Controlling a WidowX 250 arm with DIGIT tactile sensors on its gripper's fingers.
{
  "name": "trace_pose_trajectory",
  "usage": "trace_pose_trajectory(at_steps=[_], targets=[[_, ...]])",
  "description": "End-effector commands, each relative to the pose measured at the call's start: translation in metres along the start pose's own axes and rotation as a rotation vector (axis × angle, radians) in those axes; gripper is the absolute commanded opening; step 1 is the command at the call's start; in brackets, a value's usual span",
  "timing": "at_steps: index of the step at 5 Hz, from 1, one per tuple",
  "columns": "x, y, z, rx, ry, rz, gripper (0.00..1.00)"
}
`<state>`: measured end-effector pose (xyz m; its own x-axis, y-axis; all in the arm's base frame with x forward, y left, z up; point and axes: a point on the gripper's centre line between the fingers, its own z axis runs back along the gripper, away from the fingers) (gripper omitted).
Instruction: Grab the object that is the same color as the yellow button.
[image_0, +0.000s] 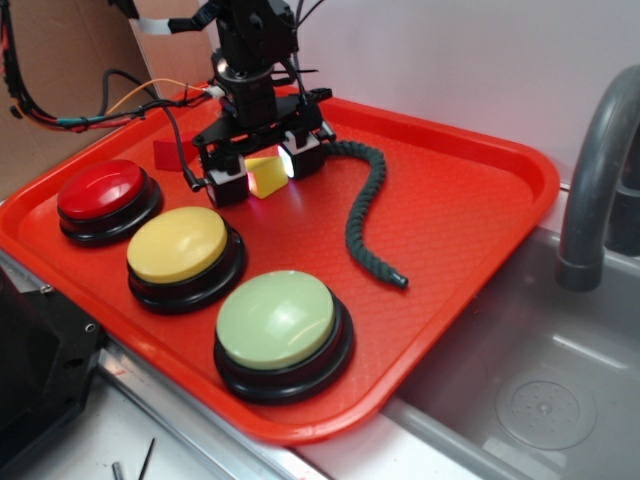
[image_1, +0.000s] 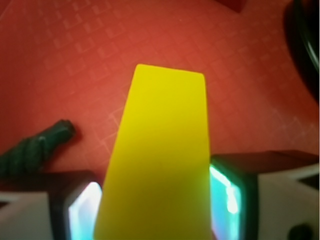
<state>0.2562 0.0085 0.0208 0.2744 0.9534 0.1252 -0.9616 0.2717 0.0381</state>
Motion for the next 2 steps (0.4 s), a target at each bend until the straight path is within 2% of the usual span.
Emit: trace_pose_trajectory(at_steps=[1,2], targets=[[0.012,-0.001,0.079,-0.037,0.101,-0.453,0.0],[0.015,0.003,0.12,-0.064,0.113,-0.669,0.0]])
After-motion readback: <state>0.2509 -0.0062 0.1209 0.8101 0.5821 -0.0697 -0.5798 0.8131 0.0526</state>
